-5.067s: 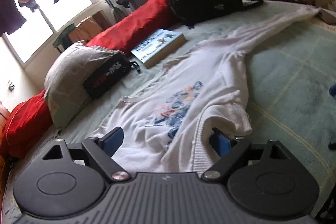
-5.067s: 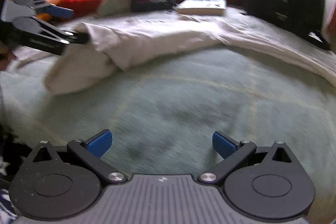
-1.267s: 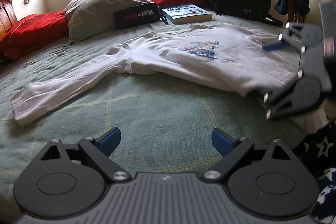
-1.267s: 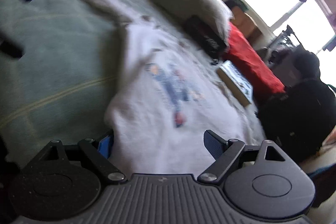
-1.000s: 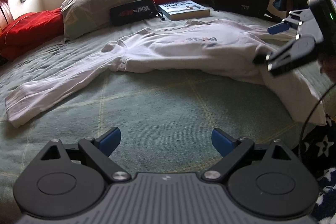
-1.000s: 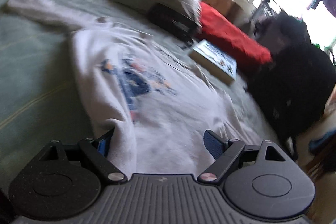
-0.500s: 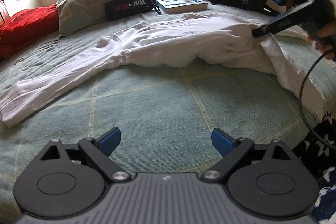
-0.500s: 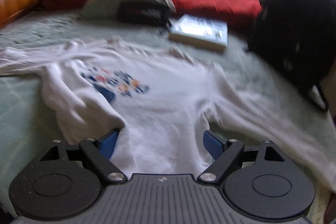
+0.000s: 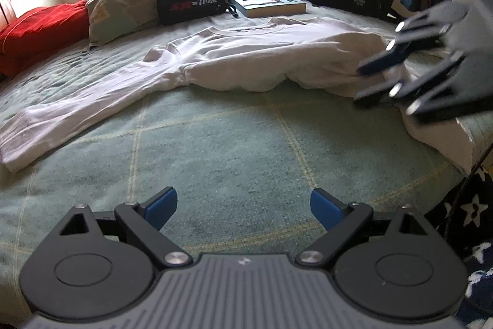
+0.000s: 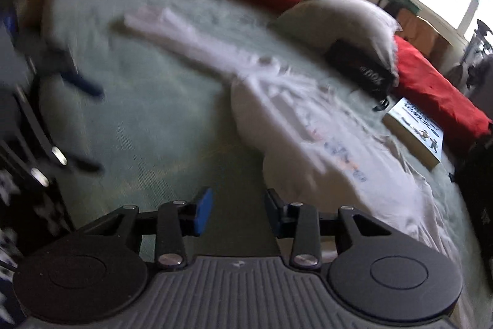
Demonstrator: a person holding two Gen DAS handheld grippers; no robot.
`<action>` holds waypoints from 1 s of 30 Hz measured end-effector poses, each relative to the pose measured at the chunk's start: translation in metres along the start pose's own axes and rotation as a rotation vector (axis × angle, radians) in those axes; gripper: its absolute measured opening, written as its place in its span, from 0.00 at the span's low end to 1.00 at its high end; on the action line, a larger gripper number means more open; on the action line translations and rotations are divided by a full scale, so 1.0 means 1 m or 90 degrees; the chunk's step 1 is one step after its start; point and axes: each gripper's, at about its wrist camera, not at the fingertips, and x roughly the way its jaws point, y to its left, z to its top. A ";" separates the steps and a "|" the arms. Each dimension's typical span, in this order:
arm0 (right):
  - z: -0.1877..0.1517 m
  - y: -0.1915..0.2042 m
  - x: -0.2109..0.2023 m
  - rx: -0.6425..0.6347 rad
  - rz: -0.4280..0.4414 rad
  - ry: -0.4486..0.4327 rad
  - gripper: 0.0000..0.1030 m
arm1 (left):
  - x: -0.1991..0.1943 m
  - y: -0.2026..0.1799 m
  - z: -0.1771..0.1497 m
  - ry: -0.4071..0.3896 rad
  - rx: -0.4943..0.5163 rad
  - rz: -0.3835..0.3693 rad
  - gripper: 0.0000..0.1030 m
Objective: Fold clothes
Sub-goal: 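Open the right gripper and release the folded side onto the shirt, then grasp the shirt hem with the left gripper while the right gripper grasps the hem too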
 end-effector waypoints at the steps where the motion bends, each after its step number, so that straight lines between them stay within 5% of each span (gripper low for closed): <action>1: -0.001 0.001 0.010 -0.013 -0.014 0.010 0.41 | -0.001 0.001 -0.001 -0.001 -0.003 0.001 0.91; 9: -0.009 -0.014 0.045 -0.083 -0.112 0.040 0.38 | 0.002 0.006 -0.003 -0.005 -0.016 -0.007 0.91; 14: -0.013 -0.028 0.054 -0.036 -0.103 0.055 0.22 | 0.006 0.004 -0.004 -0.001 -0.011 -0.011 0.91; 22: 0.004 -0.048 0.009 0.101 0.044 0.003 0.18 | 0.007 0.004 -0.006 0.001 -0.013 -0.008 0.91; 30: 0.024 -0.031 -0.016 0.186 0.265 -0.038 0.21 | -0.006 0.008 -0.010 -0.015 -0.026 -0.018 0.91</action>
